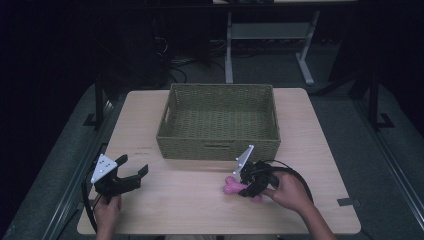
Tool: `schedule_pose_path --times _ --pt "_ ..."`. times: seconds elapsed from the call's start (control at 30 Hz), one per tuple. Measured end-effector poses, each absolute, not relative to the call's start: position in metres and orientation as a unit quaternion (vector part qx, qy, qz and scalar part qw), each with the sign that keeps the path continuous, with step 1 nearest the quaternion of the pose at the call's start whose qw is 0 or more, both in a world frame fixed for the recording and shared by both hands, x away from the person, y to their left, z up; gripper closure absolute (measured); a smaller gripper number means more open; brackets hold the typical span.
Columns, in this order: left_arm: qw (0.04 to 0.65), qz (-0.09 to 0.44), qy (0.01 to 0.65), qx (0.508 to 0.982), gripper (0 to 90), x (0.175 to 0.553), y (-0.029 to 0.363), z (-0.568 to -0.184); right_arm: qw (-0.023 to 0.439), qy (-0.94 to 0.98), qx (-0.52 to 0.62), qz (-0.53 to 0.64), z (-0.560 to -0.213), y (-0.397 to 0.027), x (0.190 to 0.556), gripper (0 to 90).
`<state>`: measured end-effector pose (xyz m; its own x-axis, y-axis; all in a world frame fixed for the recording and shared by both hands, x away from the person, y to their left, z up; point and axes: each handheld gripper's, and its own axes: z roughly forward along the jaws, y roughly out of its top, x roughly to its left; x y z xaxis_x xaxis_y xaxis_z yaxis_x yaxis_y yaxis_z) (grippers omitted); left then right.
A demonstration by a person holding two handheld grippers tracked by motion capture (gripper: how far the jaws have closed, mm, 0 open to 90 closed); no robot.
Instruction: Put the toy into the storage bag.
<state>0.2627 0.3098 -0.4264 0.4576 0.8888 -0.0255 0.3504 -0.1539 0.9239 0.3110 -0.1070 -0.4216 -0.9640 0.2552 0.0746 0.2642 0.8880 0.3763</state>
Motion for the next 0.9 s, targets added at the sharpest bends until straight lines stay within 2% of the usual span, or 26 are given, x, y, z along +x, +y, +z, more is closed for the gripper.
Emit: schedule_pose_path --times 0.9 --pt "0.480 0.281 0.441 0.704 13.3 0.262 0.311 -0.426 0.044 -0.955 -0.141 -0.259 -0.377 -0.124 0.335 58.3"
